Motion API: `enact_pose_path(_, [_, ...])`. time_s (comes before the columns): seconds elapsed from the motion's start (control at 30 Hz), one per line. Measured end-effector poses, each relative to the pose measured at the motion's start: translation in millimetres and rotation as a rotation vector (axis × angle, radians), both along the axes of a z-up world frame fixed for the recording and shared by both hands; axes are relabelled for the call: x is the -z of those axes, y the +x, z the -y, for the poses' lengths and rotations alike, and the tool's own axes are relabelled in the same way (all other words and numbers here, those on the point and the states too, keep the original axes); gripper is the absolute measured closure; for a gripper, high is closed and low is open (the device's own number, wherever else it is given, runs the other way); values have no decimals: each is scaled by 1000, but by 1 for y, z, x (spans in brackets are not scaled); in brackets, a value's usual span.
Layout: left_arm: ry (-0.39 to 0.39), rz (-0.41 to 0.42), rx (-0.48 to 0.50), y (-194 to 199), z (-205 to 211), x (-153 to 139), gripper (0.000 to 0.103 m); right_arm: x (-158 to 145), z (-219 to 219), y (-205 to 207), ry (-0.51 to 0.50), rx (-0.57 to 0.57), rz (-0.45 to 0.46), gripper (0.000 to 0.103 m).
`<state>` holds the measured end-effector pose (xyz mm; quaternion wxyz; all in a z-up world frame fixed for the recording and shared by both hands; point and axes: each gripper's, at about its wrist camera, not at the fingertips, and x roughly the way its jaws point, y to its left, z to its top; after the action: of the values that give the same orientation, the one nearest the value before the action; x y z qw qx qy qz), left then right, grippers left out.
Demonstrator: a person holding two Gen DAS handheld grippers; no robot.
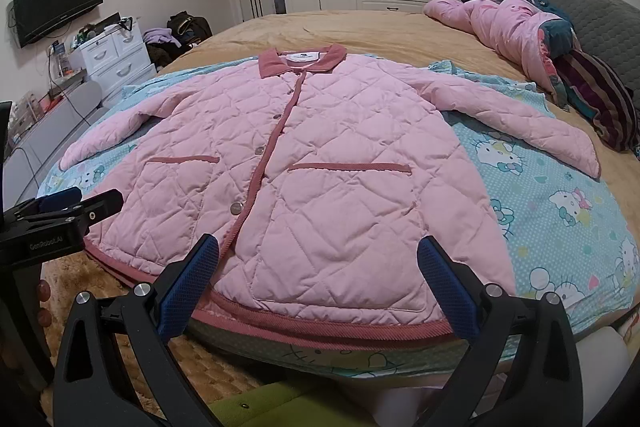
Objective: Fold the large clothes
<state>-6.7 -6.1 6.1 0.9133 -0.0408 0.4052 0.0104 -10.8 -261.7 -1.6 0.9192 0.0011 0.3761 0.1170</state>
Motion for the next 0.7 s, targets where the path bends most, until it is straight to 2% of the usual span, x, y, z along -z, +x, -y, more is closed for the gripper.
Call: enact_pose_path(0.7, [-3,-2,4,-1,2,-1,9,3,-3,4,-19,1,-1,4])
